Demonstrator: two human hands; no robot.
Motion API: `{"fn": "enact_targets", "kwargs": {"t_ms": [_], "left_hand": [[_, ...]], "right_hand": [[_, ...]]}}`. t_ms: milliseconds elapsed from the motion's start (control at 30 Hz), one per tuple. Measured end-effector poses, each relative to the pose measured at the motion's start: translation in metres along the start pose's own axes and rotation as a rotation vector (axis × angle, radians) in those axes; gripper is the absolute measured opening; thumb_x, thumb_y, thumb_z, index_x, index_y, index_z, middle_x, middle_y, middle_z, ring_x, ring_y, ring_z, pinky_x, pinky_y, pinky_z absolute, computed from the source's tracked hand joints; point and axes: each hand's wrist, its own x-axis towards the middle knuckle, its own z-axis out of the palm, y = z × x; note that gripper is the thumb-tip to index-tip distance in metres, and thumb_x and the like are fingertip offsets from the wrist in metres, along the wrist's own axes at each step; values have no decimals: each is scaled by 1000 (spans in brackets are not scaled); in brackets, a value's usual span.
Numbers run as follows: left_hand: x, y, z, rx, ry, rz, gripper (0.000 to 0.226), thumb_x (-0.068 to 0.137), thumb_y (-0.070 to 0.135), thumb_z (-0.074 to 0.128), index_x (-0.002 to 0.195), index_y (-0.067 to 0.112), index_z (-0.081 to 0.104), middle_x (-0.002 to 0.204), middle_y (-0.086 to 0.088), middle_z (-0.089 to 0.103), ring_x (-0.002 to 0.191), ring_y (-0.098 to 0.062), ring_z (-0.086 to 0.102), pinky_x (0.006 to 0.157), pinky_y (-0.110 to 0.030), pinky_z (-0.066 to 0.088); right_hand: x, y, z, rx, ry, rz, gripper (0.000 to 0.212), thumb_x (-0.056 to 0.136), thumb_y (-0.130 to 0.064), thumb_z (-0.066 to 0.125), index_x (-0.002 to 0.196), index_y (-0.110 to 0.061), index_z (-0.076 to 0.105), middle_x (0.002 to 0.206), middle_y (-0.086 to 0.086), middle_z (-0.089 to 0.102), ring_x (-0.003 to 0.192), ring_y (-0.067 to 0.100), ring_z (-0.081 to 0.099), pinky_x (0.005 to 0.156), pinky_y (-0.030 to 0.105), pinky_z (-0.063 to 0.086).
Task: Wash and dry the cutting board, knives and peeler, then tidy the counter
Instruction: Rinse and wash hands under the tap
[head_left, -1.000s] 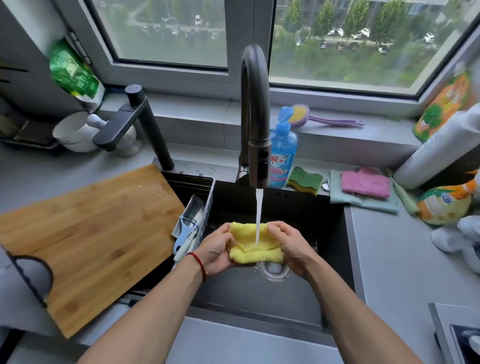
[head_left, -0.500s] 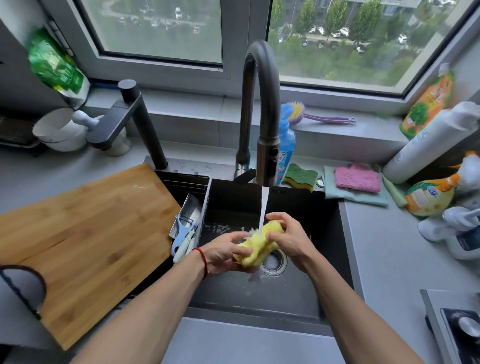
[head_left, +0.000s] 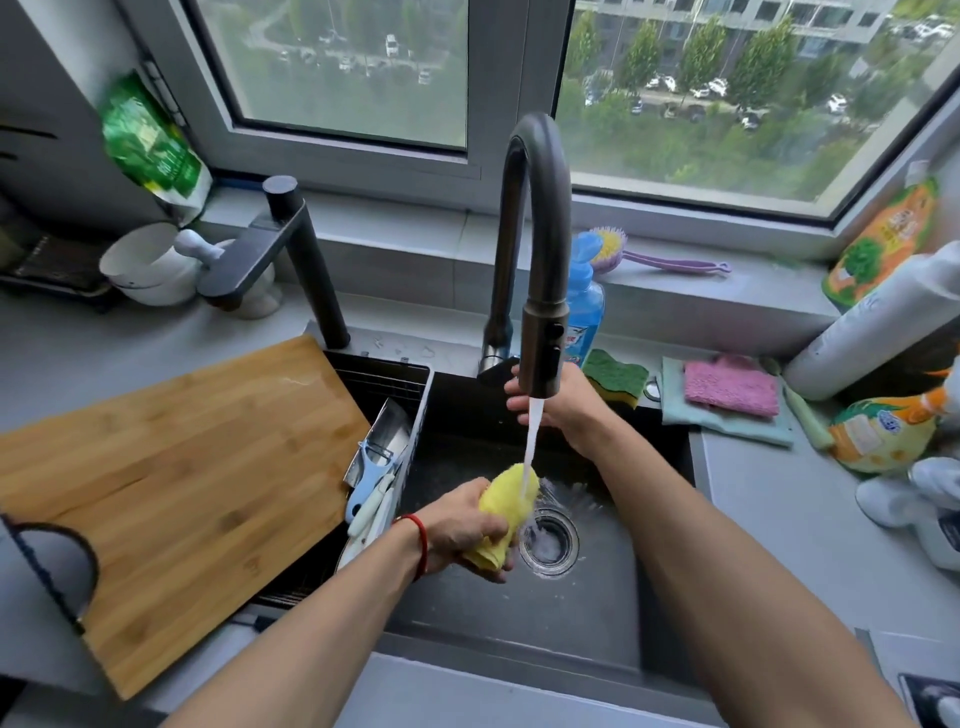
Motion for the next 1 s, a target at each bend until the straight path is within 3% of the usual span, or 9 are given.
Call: {"fn": "enact_targets", "kwargs": {"t_ms": [167,300,367,500,633,767,833,900,1000], "left_hand": [[-3,13,7,288,133,73,41,76,9,74,106,24,49,108,-12,53,85,-26,64,57,-35,60],[-6,19,7,792,204,246,43,76,4,68,99,33,47,95,-6,59,72,-25,64,49,-29,52],[-3,23,8,997,236,448,48,74,0,65,103,35,51,90,0,61,81,-26,63,63,-31,49],[11,31,20,1238,187,553,27,87,15,68,109,18,52,95,-1,58,103,-34,62,75,-35,47],[20,33,25,1651,223,667,20,93,5,57,113,8,54,109,-10,60,105,-28,56,84,-40,50],[25,40,42,1636,168,1005,24,80,1,73,100,6,62,89,-11,61,78,-30,62,53,-38,52],[34,44,44,1738,151,1081,33,65,11,85,89,11,63,79,-6,62,65,-26,63,42,-27,36],[42,43,46,1866,200,964,21,70,19,81,83,16,64,75,-2,67,62,-26,68,46,-24,28],[57,31,61,1904,236,439,13,85,27,67,94,19,70,93,-6,75,83,-32,74,59,-30,38]], "right_hand": [[30,-20,-2,449,13,129,37,101,-3,48,137,0,48,118,19,69,116,38,67,101,51,55],[17,15,-8,111,-60,142,27,101,-23,49,114,-8,67,111,14,76,104,28,73,87,46,61],[-1,60,-14,2,-249,292,51,100,-50,52,106,-4,73,108,14,75,99,28,71,86,44,58],[-37,131,-17,302,-756,591,101,85,-89,38,124,1,65,121,32,65,90,38,71,63,37,60],[-48,148,-50,493,-875,523,84,91,-75,49,132,-1,57,115,26,65,84,29,68,69,36,58],[-54,152,-64,567,-993,444,52,90,-36,72,133,-13,53,132,30,58,112,40,66,82,43,60],[-55,155,-57,447,-973,471,43,86,-28,78,120,-18,55,106,18,69,74,22,68,54,24,54],[-49,154,-52,157,-808,467,35,80,-28,82,102,-16,59,72,5,61,49,12,49,40,19,38],[-34,156,-52,-693,-477,136,28,73,-37,74,78,-12,63,62,2,60,52,22,55,42,21,38]]}}
